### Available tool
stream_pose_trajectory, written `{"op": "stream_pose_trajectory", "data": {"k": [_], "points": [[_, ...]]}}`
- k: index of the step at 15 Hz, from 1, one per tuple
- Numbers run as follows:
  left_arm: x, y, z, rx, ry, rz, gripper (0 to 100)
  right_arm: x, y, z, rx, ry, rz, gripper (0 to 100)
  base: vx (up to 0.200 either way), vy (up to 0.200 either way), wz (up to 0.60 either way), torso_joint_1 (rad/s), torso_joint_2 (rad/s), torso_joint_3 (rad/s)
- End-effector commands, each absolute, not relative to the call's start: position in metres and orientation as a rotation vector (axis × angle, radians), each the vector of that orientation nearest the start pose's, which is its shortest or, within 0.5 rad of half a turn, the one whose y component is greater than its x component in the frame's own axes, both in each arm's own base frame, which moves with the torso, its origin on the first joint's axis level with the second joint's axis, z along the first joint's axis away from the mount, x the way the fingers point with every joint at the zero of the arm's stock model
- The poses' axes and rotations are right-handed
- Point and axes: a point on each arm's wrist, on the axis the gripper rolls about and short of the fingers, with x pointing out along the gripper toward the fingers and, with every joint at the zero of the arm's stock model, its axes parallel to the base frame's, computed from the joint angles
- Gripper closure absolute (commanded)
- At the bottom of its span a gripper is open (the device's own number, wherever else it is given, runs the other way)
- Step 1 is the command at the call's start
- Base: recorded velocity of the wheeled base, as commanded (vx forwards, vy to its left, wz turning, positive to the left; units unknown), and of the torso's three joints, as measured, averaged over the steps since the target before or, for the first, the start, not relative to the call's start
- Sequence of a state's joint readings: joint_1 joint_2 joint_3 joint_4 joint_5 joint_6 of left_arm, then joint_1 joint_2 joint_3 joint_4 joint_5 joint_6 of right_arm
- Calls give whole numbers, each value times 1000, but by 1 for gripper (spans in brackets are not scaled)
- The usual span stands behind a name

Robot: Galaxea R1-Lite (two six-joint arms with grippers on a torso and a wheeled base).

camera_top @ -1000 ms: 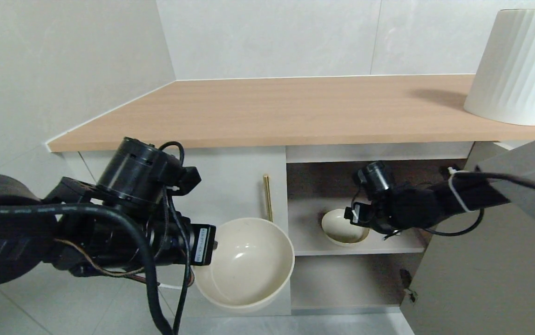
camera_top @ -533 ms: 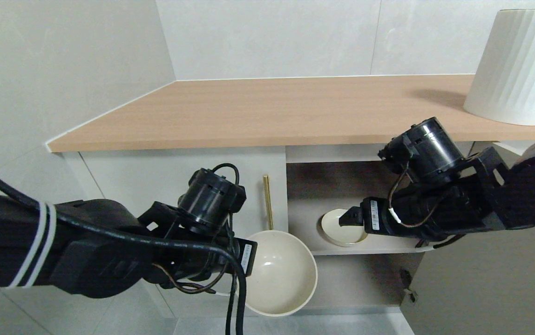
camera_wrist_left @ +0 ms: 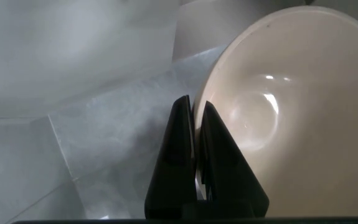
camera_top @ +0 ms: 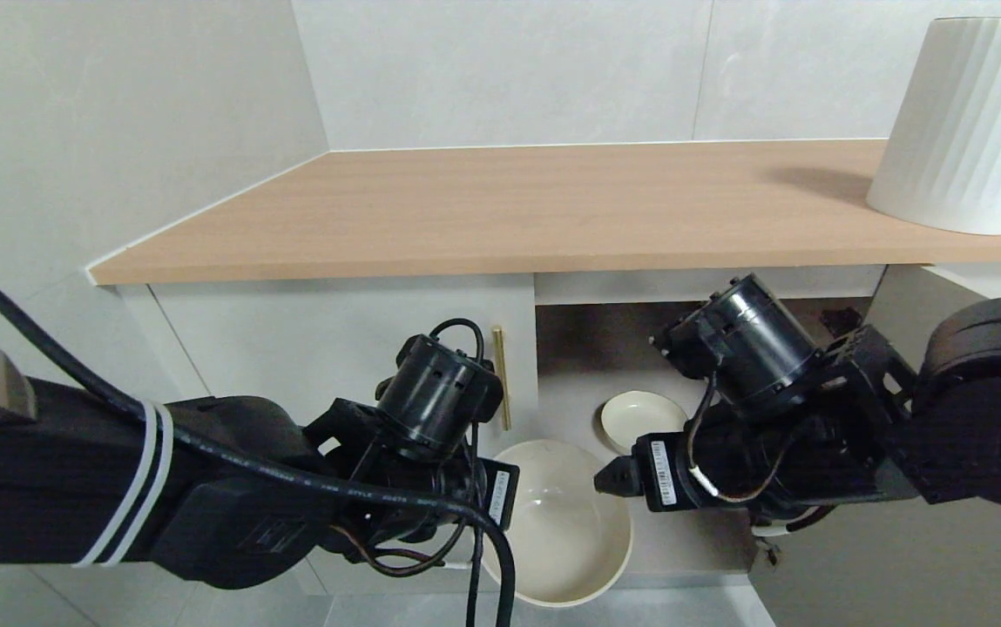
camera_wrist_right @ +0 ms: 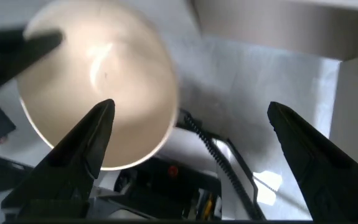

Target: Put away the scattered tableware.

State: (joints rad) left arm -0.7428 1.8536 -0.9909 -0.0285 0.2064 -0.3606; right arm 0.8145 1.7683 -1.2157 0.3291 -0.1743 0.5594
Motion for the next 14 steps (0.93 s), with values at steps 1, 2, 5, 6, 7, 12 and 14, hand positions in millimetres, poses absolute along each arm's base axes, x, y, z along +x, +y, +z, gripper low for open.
{"op": "stream_pose_trajectory", "data": {"k": [1, 2, 5, 6, 7, 12, 14], "points": [[241, -216, 129, 37, 824, -355, 100, 225, 236, 166, 52, 971, 337, 0, 0, 0, 0, 0, 0, 0], [241, -215, 130, 36, 822, -355, 100, 226, 237, 162, 46, 979, 334, 0, 0, 0, 0, 0, 0, 0], [241, -216, 129, 36, 823, -355, 100, 231, 243, 154, 45, 981, 330, 0, 0, 0, 0, 0, 0, 0], [242, -215, 128, 37, 826, -353, 100, 233, 244, 153, 50, 977, 332, 100, 0, 0, 0, 0, 0, 0], [241, -216, 128, 38, 826, -354, 100, 233, 245, 152, 59, 977, 328, 100, 0, 0, 0, 0, 0, 0], [241, -216, 129, 35, 823, -354, 100, 236, 248, 147, 68, 976, 325, 100, 0, 0, 0, 0, 0, 0], [241, -216, 129, 36, 825, -354, 100, 236, 248, 149, 70, 972, 327, 100, 0, 0, 0, 0, 0, 0]]}}
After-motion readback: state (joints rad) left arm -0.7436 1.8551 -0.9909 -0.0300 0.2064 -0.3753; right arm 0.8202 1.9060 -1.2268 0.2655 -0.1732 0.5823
